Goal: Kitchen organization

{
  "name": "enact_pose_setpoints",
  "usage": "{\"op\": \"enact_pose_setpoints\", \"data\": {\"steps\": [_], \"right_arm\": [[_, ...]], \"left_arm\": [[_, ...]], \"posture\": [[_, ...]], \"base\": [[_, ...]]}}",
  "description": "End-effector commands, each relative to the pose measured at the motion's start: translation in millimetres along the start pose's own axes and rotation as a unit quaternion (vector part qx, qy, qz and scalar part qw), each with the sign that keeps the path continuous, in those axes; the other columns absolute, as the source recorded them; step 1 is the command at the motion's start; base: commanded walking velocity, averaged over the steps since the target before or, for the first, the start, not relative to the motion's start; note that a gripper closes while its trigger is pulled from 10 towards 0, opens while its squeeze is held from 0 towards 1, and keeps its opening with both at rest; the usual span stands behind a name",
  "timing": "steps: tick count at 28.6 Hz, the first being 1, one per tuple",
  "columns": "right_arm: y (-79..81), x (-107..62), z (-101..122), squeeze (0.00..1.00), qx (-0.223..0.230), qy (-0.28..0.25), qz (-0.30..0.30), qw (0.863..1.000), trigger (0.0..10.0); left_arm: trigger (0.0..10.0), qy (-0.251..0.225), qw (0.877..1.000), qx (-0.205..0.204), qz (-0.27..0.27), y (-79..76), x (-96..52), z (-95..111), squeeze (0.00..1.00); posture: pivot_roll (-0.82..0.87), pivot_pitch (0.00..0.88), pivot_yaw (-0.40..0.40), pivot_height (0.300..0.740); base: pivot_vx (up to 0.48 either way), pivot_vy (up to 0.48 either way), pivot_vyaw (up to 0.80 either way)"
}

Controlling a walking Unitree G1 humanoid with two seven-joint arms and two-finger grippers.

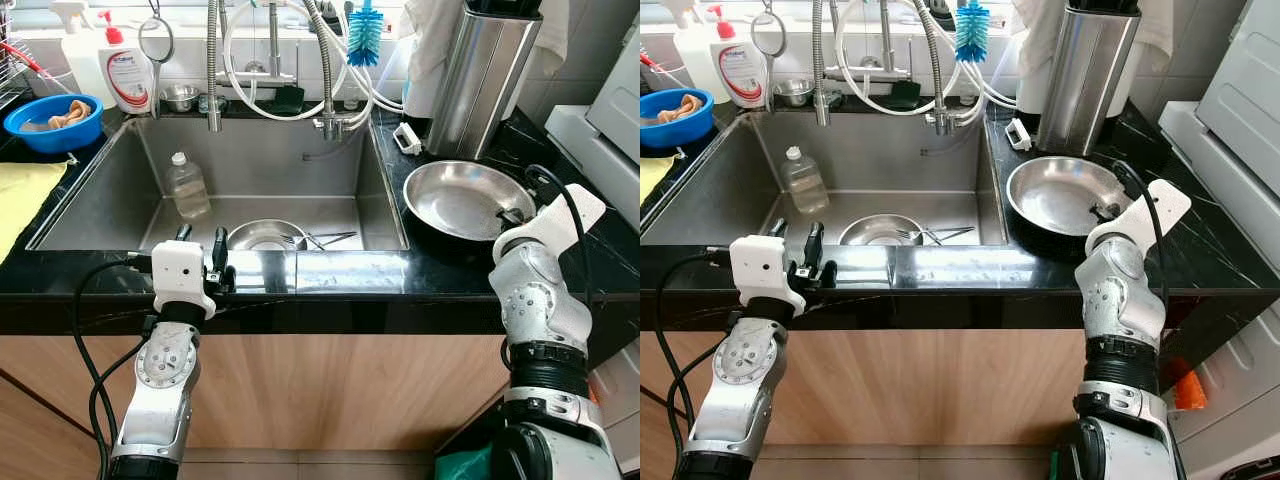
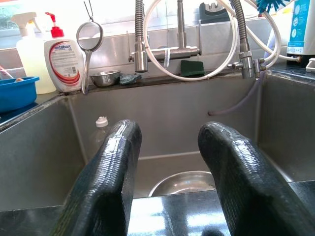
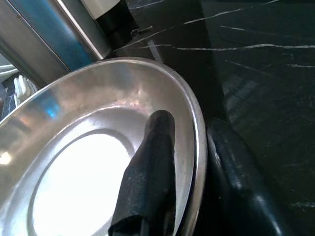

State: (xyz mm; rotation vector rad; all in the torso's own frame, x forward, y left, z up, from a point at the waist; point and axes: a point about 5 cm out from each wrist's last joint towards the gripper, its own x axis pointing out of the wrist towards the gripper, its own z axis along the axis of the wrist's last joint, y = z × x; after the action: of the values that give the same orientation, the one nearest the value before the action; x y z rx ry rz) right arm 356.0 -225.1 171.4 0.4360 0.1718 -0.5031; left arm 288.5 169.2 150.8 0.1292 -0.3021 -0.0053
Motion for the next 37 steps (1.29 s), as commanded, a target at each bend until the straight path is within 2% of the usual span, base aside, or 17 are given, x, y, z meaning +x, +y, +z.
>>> {"op": "enact_pose_setpoints", "data": {"steps": [1,6,7,8,9,16,17,21,25,26,30,33,35,36,37], "right_arm": [[4.9,-0.1,4,0.0,0.002,-0.006,0.004,1.0,0.0],[9.4,-1.2,6,0.0,0.014,-0.019,0.016,1.0,0.0],[11.2,-1.4,7,0.0,0.017,-0.024,0.021,0.999,2.7],[12.3,-1.6,7,0.0,0.019,-0.028,0.025,0.999,2.7],[17.6,-2.5,7,0.0,0.024,-0.031,0.04,0.998,10.0],[40.0,-5.5,14,0.0,0.015,-0.06,0.105,0.993,10.0],[47.3,-6.6,18,0.0,0.008,-0.074,0.128,0.989,10.0],[61.0,-8.2,22,0.0,-0.016,-0.104,0.159,0.982,10.0],[67.7,-5.1,20,0.0,-0.018,-0.108,0.17,0.979,10.0],[74.3,-4.2,18,0.0,-0.032,-0.111,0.183,0.976,10.0],[79.6,-2.6,15,0.0,-0.042,-0.109,0.196,0.974,10.0],[92.2,-0.5,10,0.0,-0.08,-0.103,0.238,0.963,10.0],[94.0,-0.1,9,0.0,-0.087,-0.101,0.246,0.96,10.0],[104.1,-2.1,4,0.0,-0.118,-0.098,0.282,0.947,10.0],[106.2,-2.5,2,0.0,-0.124,-0.097,0.289,0.944,10.0]], "left_arm": [[10.0,0.025,1.0,0.003,-0.001,0.2,-3.4,-8,0.0],[10.0,0.025,1.0,0.003,0.0,0.9,-2.9,-8,0.0],[10.0,0.025,1.0,0.003,0.0,0.9,-2.8,-8,0.0],[10.0,0.025,1.0,0.004,0.0,0.8,-2.7,-8,0.0],[10.0,0.024,1.0,0.003,0.0,0.5,-1.8,-8,0.0],[10.0,0.021,1.0,0.002,0.0,-0.3,1.8,-7,0.0],[10.0,0.02,1.0,0.002,0.001,-0.1,2.3,-7,0.0],[10.0,0.019,1.0,0.003,0.002,0.9,3.2,-7,0.0],[10.0,0.015,1.0,0.003,0.004,1.8,5.2,-5,0.0],[10.0,0.015,1.0,0.004,0.004,1.6,4.3,-5,0.0],[10.0,0.015,1.0,0.004,0.004,1.4,3.7,-5,0.0],[10.0,0.015,1.0,0.005,0.007,2.9,3.7,-5,0.0],[10.0,0.015,1.0,0.005,0.006,2.7,3.6,-5,0.0],[10.0,0.014,1.0,0.005,0.006,2.3,3.1,-5,0.0],[10.0,0.014,1.0,0.005,0.006,2.3,3.0,-5,0.0]], "posture": [[-0.07,0.0,-0.031,0.706],[-0.08,0.0,-0.027,0.706],[-0.08,0.0,-0.027,0.706],[-0.08,0.0,-0.027,0.706],[-0.09,0.0,-0.028,0.706],[-0.09,0.0,-0.025,0.706],[-0.09,0.0,-0.025,0.706],[-0.09,0.0,-0.023,0.706],[-0.08,0.0,-0.024,0.706],[-0.07,0.0,-0.025,0.706],[-0.07,0.0,-0.028,0.706],[-0.06,0.0,-0.03,0.706],[-0.06,0.0,-0.03,0.706],[-0.06,0.0,-0.033,0.706],[-0.06,0.0,-0.033,0.706]], "base": [[0.0,0.0,0.0],[0.0,0.0,0.0],[0.0,0.0,0.0],[0.0,0.0,0.0],[0.0,0.0,0.0],[0.0,0.0,0.0],[0.0,0.0,0.0],[0.0,0.0,0.0],[0.0,0.0,0.0],[0.0,0.0,0.0],[0.0,0.0,0.0],[0.0,0.0,0.0],[0.0,0.0,0.0],[0.0,0.0,0.0],[0.0,0.0,0.0]]}}
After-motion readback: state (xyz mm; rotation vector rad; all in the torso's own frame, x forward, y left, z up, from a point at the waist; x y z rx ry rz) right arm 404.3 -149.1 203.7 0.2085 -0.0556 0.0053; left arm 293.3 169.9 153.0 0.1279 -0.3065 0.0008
